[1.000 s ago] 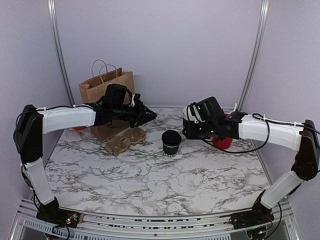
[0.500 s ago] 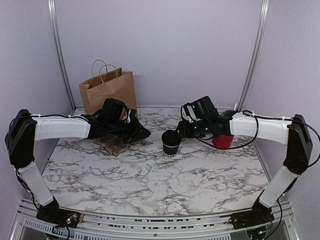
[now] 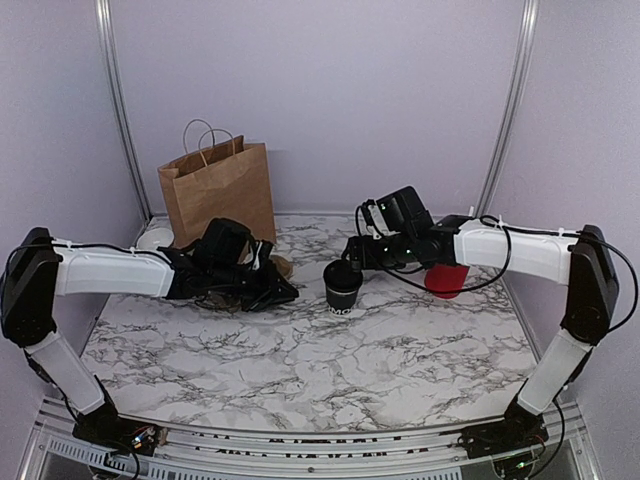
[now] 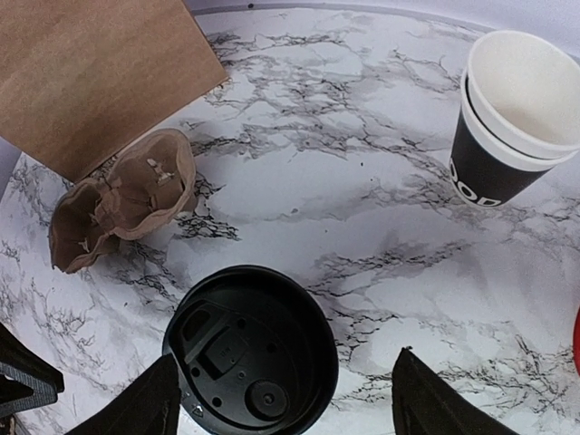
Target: Pack the takeout coffee
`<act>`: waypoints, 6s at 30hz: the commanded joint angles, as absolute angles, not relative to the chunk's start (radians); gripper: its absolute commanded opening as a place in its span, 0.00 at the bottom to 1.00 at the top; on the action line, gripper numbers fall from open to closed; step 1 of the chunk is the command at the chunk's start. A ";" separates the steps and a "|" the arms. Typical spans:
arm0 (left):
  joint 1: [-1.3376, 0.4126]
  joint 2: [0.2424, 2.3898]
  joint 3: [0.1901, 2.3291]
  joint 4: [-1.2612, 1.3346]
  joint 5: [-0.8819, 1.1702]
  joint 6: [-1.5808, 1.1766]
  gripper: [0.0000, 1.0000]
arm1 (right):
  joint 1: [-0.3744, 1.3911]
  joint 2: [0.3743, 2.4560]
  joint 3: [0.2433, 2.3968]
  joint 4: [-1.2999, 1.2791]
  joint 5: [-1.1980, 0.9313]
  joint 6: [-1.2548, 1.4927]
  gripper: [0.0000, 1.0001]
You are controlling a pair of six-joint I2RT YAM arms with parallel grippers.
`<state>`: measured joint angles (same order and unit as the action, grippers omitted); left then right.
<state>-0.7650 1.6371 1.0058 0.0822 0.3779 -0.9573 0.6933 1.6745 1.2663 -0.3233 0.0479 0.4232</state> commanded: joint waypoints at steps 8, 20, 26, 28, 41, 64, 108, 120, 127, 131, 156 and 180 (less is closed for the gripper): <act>-0.814 1.625 0.992 0.086 0.356 -0.940 0.12 | 0.677 1.683 1.298 -0.311 -0.013 0.394 0.85; -0.827 1.653 1.008 0.100 0.367 -0.946 0.11 | 0.673 1.670 1.246 -0.254 -0.083 0.427 0.87; -0.827 1.660 1.015 0.111 0.368 -0.951 0.11 | 0.674 1.662 1.216 -0.231 -0.100 0.443 0.86; -0.827 1.663 1.017 0.113 0.368 -0.951 0.11 | 0.675 1.667 1.215 -0.230 -0.105 0.447 0.86; -0.827 1.657 1.014 0.115 0.362 -0.953 0.09 | 0.713 1.668 1.213 -0.231 -0.088 0.471 0.86; -0.827 1.643 1.011 0.104 0.357 -0.946 0.09 | 0.825 1.669 1.204 -0.242 -0.041 0.520 0.86; -0.796 1.650 1.026 0.083 0.343 -0.928 0.09 | 0.660 1.803 1.301 -0.114 -0.285 0.479 0.81; -0.768 1.633 0.986 0.105 0.358 -0.930 0.09 | 0.703 1.754 1.228 -0.088 -0.273 0.497 0.81; -0.746 1.621 0.967 0.109 0.368 -0.922 0.09 | 0.741 1.730 1.210 -0.092 -0.242 0.520 0.81; -0.737 1.618 0.962 0.110 0.372 -0.920 0.09 | 0.764 1.716 1.199 -0.089 -0.229 0.537 0.81; -0.721 1.600 0.956 0.107 0.376 -0.917 0.09 | 0.810 1.617 1.172 -0.159 -0.153 0.555 0.81; -0.601 1.418 0.773 0.055 0.213 -0.963 0.10 | 1.007 2.035 1.695 -0.507 0.219 0.375 0.77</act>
<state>-0.6281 1.4643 0.8192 0.0750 0.2596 -0.9466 0.9680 1.9297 1.5307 -0.3645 0.0483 0.4351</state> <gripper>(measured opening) 0.096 0.783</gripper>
